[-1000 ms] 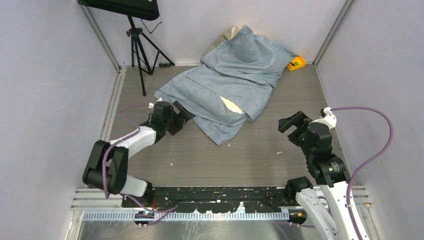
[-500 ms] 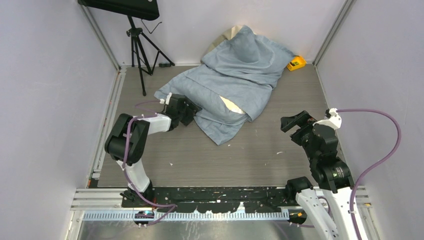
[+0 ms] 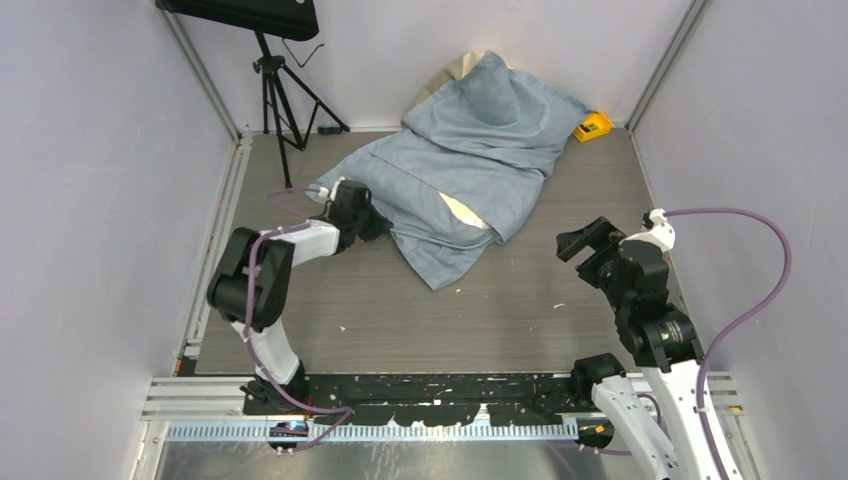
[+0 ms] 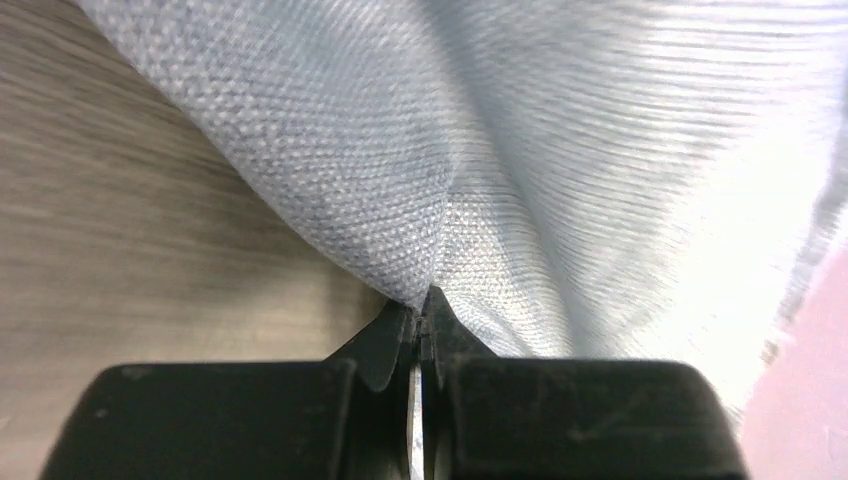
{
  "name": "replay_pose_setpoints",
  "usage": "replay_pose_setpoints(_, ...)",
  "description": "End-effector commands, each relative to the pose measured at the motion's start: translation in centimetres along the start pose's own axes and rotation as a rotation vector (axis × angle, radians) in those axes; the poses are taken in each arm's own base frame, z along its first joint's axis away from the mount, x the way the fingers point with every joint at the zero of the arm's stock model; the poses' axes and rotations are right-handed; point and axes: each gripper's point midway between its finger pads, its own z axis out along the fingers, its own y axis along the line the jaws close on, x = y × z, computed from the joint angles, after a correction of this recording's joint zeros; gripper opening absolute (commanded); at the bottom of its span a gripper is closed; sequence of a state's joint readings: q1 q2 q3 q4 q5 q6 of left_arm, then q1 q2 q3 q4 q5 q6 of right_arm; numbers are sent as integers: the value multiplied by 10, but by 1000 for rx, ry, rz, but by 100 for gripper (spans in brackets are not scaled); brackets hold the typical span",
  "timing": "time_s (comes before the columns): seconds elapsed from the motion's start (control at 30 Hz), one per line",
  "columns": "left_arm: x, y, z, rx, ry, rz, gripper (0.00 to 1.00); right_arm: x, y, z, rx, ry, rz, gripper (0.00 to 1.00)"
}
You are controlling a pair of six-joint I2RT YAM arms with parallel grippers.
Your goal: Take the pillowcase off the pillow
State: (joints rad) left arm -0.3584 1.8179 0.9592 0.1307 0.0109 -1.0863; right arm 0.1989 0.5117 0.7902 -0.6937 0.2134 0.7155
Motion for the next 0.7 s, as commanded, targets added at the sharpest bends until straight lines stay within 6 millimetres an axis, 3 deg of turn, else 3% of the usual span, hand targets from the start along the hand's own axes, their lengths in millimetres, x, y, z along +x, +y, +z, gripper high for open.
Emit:
replay_pose_setpoints(0.0, -29, -9, -63, 24, -37, 127, 0, -7, 17, 5, -34, 21, 5, 93)
replay_pose_setpoints(0.13, -25, 15, -104, 40, -2, 131, 0, -1, 27, 13, -55, 85, -39, 92)
replay_pose_setpoints(0.33, -33, 54, -146, 50, 35, 35, 0, -1, 49, 26, -95, 173, -98, 87)
replay_pose_setpoints(0.53, -27, 63, -183, 53, 41, 69, 0, 19, 82, 47, -188, 341, -99, 78)
replay_pose_setpoints(0.67, -23, 61, -204, 74, 13, 86, 0, 31, 100, 59, -191, 361, -172, 78)
